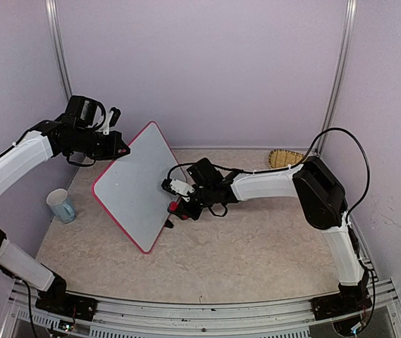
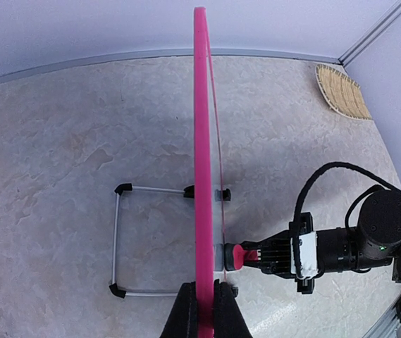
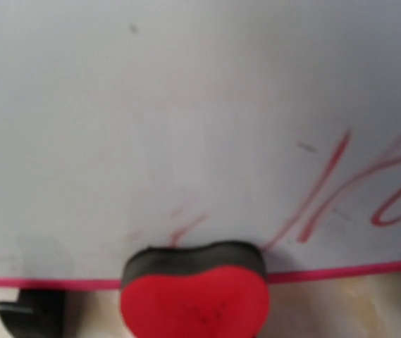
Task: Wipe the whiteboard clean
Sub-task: Erase the whiteboard at the center of the board.
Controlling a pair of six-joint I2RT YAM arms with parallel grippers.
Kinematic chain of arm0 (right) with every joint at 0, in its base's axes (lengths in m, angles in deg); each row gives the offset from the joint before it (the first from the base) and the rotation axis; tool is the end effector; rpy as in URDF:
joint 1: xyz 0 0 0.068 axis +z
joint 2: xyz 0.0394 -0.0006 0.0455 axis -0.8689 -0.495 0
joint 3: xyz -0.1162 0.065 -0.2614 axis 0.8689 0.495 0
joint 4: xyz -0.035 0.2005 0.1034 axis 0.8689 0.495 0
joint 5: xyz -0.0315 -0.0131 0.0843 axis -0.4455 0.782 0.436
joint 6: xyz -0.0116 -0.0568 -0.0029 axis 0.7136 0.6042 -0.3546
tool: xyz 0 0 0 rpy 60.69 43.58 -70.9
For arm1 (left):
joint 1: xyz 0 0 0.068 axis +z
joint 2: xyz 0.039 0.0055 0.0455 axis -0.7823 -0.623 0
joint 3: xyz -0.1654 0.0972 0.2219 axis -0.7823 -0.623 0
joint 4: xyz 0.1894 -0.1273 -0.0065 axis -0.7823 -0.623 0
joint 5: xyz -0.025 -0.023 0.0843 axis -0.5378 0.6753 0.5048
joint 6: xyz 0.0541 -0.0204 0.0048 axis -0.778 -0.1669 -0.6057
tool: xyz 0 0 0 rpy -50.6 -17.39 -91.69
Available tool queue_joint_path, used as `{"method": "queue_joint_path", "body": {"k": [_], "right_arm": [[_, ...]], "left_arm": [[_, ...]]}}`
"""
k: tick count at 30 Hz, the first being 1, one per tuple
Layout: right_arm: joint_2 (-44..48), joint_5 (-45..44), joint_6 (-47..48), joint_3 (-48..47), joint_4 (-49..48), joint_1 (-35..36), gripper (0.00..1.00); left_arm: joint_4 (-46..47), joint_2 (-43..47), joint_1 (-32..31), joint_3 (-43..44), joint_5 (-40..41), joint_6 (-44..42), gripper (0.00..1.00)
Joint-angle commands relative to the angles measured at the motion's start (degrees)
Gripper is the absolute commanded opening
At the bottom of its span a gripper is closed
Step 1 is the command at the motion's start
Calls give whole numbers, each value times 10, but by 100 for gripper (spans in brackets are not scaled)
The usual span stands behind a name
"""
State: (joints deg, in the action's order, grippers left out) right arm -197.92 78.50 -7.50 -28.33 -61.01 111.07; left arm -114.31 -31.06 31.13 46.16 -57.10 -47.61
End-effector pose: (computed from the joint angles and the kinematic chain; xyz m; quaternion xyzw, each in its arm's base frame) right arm 0.3085 0.3910 0.1798 -0.5125 0.7616 0.2159 0.3327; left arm 0.2609 -0.1056 0.3734 0.0943 0.8960 -0.2124 0.3785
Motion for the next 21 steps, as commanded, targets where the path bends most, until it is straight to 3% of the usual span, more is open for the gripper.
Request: {"method": "queue_joint_path", "body": {"k": [1, 17, 21], "right_arm": [[28, 3, -1, -25, -14, 13, 7], [41, -29, -22, -22, -69, 13, 7], [68, 10, -52, 80, -195, 3, 7]], "left_arm": [[19, -2, 5, -2, 14, -16, 0], [19, -2, 7, -4, 19, -19, 0], [23, -3, 11, -13, 22, -20, 0]]}}
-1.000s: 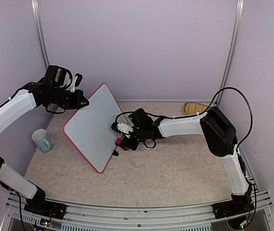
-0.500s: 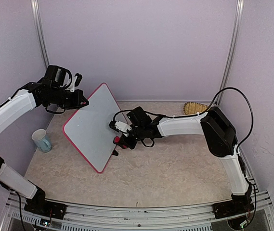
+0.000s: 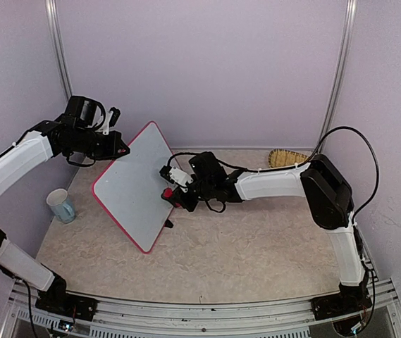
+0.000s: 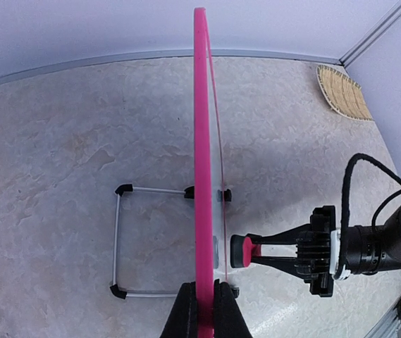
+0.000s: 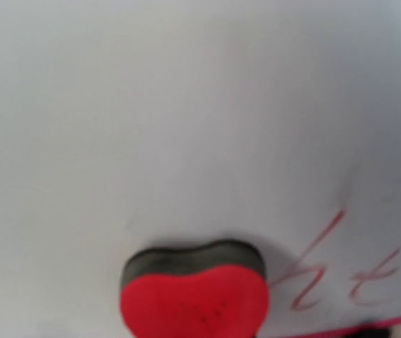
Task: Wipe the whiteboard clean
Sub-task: Erase the whiteboard at the center of the board.
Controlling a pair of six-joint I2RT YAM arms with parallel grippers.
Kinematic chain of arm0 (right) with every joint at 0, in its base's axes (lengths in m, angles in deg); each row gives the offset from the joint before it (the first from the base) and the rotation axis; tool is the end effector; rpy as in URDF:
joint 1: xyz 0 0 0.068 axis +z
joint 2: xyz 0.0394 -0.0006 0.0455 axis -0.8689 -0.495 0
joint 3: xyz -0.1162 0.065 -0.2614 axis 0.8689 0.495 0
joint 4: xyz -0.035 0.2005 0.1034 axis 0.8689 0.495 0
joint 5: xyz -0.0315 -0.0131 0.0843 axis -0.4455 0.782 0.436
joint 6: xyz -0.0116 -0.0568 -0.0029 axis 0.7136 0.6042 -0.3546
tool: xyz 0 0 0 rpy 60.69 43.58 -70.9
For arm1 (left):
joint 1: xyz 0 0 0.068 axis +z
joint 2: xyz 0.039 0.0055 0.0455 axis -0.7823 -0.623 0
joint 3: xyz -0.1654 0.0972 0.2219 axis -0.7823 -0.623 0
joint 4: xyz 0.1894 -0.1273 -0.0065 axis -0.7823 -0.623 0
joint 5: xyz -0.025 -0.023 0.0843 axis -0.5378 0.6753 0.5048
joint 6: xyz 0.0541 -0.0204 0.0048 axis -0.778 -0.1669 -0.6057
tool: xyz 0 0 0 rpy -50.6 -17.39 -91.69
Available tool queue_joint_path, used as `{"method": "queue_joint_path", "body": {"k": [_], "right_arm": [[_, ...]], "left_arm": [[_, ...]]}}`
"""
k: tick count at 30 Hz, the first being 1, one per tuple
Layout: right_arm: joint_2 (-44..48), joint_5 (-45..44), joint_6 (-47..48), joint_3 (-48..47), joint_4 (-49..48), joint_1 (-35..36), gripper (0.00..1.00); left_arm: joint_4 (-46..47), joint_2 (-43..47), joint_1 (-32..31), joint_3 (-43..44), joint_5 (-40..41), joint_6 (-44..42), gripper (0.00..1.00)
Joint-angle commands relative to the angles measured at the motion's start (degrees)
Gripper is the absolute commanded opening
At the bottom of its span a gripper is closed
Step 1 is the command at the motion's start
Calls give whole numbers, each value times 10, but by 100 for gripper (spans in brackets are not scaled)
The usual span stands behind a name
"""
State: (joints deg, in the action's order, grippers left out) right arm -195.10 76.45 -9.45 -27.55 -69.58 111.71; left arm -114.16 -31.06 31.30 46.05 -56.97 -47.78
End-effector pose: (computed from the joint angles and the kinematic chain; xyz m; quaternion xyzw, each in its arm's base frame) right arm 0.3084 0.3975 0.2125 -0.4844 0.7346 0.2343 0.4132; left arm 0.2614 -0.1048 0.3730 0.0939 0.8960 -0.2104 0.3797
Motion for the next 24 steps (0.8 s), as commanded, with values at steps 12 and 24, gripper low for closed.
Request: {"method": "queue_joint_path", "body": {"k": [12, 24], "right_arm": [[-9, 70, -151, 110, -342, -7, 7], [-82, 46, -219, 68, -364, -7, 6]], "left_arm": [[21, 0, 13, -15, 19, -19, 0], [22, 2, 15, -18, 12, -19, 0]]}}
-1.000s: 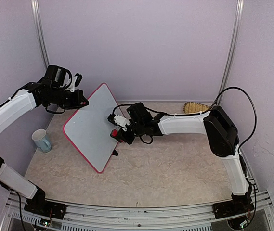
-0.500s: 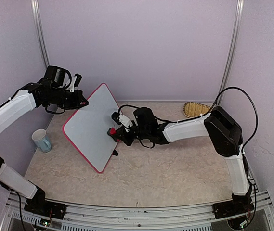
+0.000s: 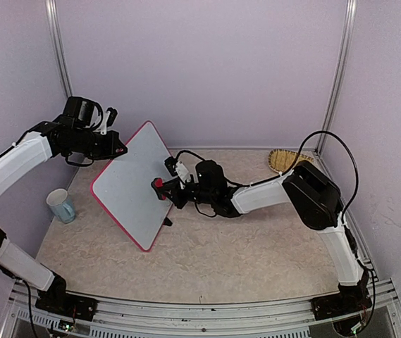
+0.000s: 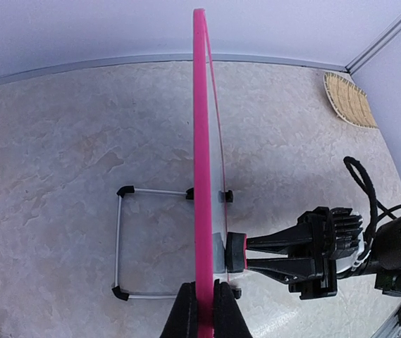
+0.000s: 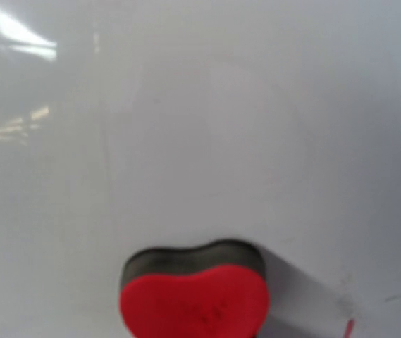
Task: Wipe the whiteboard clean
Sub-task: Erase the whiteboard at the center of the board.
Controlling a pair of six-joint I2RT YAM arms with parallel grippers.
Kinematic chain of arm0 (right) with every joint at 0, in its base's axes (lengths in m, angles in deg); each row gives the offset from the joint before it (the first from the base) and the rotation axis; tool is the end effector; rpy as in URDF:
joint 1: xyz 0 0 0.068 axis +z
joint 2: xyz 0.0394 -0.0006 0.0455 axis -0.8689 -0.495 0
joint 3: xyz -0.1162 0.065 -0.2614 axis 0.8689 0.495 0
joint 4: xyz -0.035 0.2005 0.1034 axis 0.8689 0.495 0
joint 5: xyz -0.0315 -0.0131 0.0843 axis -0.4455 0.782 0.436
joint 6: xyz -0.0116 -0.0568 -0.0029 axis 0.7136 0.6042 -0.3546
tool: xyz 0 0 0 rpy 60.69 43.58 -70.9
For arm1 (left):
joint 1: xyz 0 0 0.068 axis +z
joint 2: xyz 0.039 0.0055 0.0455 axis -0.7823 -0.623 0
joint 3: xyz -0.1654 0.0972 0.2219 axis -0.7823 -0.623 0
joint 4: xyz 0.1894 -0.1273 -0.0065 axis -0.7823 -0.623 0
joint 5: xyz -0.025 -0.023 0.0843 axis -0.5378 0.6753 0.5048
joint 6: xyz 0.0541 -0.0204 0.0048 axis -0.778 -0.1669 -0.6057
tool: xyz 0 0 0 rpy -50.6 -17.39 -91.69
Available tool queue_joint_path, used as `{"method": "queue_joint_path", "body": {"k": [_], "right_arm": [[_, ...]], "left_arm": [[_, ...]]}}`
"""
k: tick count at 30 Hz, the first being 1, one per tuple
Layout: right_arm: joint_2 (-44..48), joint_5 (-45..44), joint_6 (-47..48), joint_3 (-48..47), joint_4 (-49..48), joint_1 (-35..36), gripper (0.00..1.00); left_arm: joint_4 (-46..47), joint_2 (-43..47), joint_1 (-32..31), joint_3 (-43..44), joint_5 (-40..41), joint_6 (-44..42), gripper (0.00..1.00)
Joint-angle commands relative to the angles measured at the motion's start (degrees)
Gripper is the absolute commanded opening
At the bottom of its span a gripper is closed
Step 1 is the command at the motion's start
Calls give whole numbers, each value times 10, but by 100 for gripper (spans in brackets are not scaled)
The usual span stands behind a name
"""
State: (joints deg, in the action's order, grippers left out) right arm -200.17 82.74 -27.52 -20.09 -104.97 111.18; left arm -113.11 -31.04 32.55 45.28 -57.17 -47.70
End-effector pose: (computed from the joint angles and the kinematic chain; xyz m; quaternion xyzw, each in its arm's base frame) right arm 0.3196 0.4109 0.1943 -0.3623 0.6783 0.4020 0.4970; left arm 0.2644 -0.0995 0.3707 0.0844 0.8957 -0.2085 0.3836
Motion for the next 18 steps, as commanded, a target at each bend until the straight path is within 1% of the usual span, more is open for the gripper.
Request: {"method": "queue_joint_path", "body": {"k": [1, 7, 11, 18], "right_arm": [[-32, -23, -44, 1, -16, -2, 6], [-31, -38, -59, 24, -3, 1, 6], [-30, -38, -59, 28, 19, 5, 5], [-27, -45, -51, 44, 29, 10, 5]], "left_arm": [[12, 2, 3, -10, 13, -20, 0], [13, 1, 4, -7, 10, -21, 0], [12, -1, 4, -6, 9, -20, 0], [12, -2, 4, -5, 8, -20, 0]]}}
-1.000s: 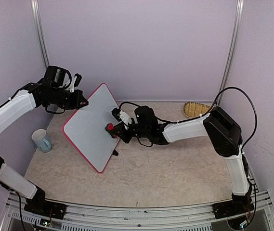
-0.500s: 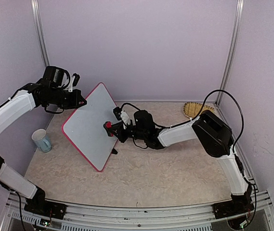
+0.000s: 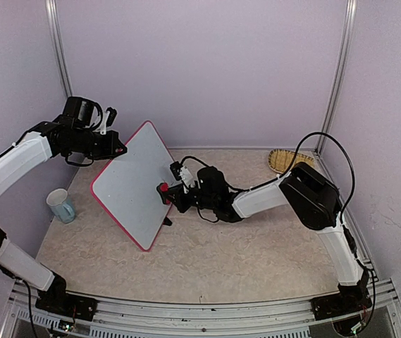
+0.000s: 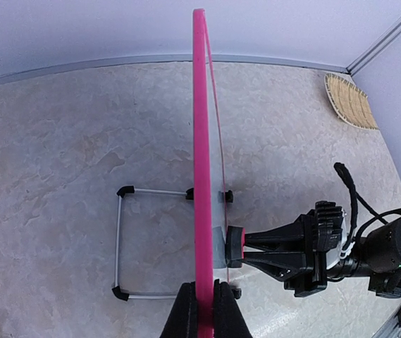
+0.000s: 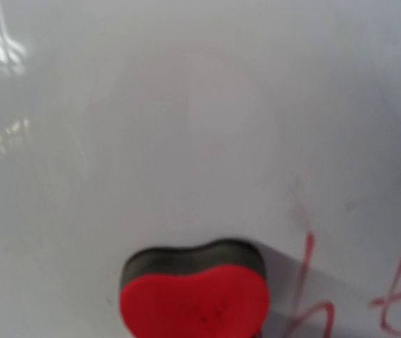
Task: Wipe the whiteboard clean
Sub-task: Erase the whiteboard at the center of the board.
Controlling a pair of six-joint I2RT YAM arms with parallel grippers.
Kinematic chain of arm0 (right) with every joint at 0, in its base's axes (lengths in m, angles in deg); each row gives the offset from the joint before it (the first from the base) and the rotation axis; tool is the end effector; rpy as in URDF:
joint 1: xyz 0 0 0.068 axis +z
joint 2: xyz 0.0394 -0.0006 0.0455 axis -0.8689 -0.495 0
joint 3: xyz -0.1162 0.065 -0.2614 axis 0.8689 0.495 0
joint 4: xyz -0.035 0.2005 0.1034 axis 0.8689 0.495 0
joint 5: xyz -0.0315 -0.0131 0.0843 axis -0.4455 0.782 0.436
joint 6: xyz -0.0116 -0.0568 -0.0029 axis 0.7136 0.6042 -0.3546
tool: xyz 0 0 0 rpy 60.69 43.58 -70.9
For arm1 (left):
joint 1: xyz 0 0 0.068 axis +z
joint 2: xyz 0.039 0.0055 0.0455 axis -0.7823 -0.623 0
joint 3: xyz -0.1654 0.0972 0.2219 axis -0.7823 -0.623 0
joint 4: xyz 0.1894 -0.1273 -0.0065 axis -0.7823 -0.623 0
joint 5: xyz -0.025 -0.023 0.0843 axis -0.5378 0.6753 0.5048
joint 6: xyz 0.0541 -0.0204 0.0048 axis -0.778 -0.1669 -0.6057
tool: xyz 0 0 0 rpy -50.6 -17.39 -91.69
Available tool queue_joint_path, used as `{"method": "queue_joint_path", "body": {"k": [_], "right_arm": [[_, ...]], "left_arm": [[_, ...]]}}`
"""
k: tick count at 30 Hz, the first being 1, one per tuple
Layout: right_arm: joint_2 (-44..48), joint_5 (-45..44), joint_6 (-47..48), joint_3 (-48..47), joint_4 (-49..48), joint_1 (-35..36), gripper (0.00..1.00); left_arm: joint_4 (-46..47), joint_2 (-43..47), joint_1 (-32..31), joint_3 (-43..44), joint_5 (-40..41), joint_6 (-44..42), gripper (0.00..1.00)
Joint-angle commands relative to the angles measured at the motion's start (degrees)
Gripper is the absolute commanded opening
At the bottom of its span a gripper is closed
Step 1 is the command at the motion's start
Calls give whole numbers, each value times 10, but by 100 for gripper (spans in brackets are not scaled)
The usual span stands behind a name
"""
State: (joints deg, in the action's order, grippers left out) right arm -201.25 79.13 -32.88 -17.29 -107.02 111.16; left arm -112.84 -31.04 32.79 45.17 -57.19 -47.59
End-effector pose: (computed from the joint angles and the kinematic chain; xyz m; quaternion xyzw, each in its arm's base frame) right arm 0.3194 0.4063 0.1741 -0.3142 0.7137 0.4000 0.4816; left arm 0.2651 -0.0985 0.3706 0.0818 0.8953 -0.2085 0.3850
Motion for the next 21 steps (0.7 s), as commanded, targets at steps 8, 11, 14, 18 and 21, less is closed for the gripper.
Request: {"method": "queue_joint_path", "body": {"k": [8, 11, 14, 18, 21], "right_arm": [[-15, -6, 21, 36, 44, 24, 4], [-14, 0, 26, 43, 34, 25, 4], [-11, 11, 28, 52, 17, 25, 4], [-2, 30, 26, 48, 5, 25, 4], [9, 44, 25, 34, 6, 26, 4]], "left_arm": [[9, -1, 2, -4, 9, -20, 0], [9, -1, 1, -4, 7, -21, 0], [9, 0, 2, -4, 7, -21, 0], [9, -2, 2, -6, 6, -20, 0], [10, -1, 2, -7, 5, -20, 0]]}}
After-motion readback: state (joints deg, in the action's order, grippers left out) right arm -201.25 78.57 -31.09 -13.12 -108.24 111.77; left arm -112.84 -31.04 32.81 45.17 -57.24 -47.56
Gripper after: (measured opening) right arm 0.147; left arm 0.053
